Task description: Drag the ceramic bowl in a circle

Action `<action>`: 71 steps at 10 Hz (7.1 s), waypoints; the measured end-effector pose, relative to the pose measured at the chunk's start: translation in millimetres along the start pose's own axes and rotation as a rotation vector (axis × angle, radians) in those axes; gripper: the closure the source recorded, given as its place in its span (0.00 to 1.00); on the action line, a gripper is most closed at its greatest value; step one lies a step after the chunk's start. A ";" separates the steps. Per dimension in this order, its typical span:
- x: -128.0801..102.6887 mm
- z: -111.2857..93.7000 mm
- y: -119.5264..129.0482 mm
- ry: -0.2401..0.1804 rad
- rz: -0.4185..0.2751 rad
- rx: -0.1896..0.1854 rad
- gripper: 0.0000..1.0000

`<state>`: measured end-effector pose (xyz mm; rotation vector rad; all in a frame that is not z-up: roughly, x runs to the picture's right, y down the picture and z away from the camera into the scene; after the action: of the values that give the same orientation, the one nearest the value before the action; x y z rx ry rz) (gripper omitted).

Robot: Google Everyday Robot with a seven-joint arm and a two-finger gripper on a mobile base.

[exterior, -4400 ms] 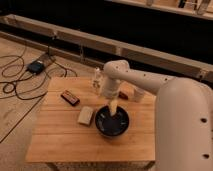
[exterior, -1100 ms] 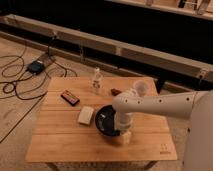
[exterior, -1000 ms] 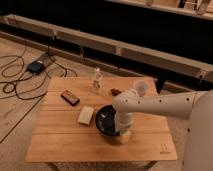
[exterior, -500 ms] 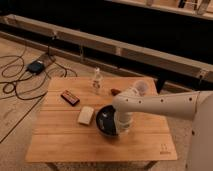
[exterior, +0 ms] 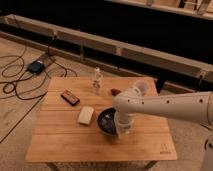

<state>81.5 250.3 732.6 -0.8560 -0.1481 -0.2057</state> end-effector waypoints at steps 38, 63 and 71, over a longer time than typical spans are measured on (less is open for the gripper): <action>-2.1 -13.4 -56.3 0.056 -0.120 -0.232 1.00; -18.8 -11.2 -37.8 0.067 -0.186 -0.319 1.00; 36.8 1.2 45.1 0.071 0.012 -0.453 1.00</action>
<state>127.9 275.5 708.1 -1.2978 -0.0285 -0.2632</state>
